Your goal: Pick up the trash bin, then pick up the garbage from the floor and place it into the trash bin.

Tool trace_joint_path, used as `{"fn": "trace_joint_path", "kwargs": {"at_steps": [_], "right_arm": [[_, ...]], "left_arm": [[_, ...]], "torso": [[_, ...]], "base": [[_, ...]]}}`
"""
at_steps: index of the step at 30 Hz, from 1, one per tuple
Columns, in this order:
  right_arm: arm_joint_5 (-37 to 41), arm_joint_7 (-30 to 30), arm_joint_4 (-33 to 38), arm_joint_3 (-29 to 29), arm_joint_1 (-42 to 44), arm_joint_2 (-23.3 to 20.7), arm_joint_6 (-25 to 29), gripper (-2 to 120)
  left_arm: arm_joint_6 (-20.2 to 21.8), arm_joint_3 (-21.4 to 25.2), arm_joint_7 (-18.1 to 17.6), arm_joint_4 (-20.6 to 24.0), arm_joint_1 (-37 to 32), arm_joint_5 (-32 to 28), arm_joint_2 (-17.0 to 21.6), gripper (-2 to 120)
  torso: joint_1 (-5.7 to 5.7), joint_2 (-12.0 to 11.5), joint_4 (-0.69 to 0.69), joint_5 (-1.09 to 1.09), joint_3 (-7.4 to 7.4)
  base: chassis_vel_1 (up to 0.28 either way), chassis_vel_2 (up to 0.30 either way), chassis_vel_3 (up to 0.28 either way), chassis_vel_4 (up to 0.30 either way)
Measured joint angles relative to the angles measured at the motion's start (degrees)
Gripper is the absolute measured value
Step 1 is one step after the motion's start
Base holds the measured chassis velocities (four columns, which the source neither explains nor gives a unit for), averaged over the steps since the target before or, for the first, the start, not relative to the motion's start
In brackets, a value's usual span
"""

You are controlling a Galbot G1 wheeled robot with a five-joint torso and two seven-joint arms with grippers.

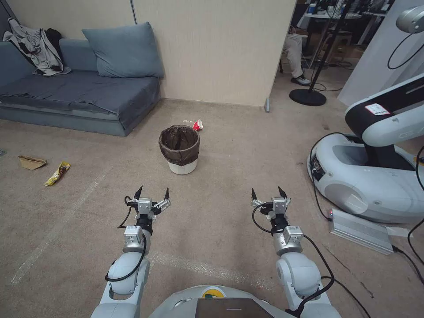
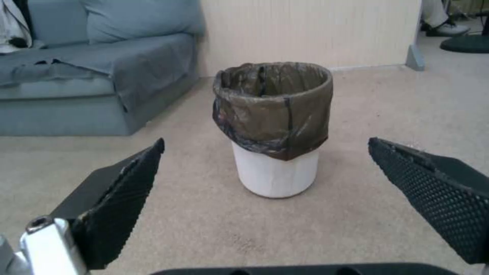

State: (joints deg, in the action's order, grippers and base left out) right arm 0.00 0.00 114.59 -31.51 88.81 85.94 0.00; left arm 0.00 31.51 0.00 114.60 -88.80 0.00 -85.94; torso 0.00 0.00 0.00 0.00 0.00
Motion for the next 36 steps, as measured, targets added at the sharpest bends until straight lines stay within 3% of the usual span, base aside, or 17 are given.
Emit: {"fn": "trace_joint_path", "kwargs": {"at_steps": [24, 28, 30, 31, 36], "right_arm": [[0.00, 0.00, 0.14, -0.02, 0.16, 0.05, 0.00, 100], [0.00, -0.02, 3.42, -0.53, 2.18, 0.86, 0.04, 100], [-0.19, -0.08, 7.94, -1.26, 5.01, 2.00, 0.17, 100], [-0.19, -0.08, 7.94, -1.26, 5.01, 2.00, 0.17, 100], [-0.71, -0.32, 17.09, -2.74, 10.65, 4.31, 0.38, 100]], "left_arm": [[0.00, -0.02, -0.04, 0.33, -0.24, -0.05, 0.01, 100], [0.00, -0.40, -0.54, 4.76, -2.78, -0.99, 0.15, 100], [0.03, -0.80, -1.13, 9.41, -5.45, -2.07, 0.29, 100], [0.03, -0.80, -1.13, 9.41, -5.45, -2.07, 0.29, 100], [0.16, -1.58, -2.22, 17.90, -10.38, -4.02, 0.56, 100]], "torso": [[0.00, 0.00, 0.00, 0.00, 0.00], [0.00, 0.00, 0.01, 0.01, 0.00], [0.00, 0.00, 0.00, 0.00, 0.00], [0.00, 0.00, 0.00, 0.00, 0.00], [0.00, 0.00, 0.00, 0.00, -0.01]], "base": [[0.000, 0.000, 0.000, 0.000], [0.000, 0.000, 0.000, 0.000], [0.000, 0.000, 0.000, 0.000], [0.000, 0.000, 0.000, 0.000], [0.000, 0.000, 0.000, 0.000]]}}
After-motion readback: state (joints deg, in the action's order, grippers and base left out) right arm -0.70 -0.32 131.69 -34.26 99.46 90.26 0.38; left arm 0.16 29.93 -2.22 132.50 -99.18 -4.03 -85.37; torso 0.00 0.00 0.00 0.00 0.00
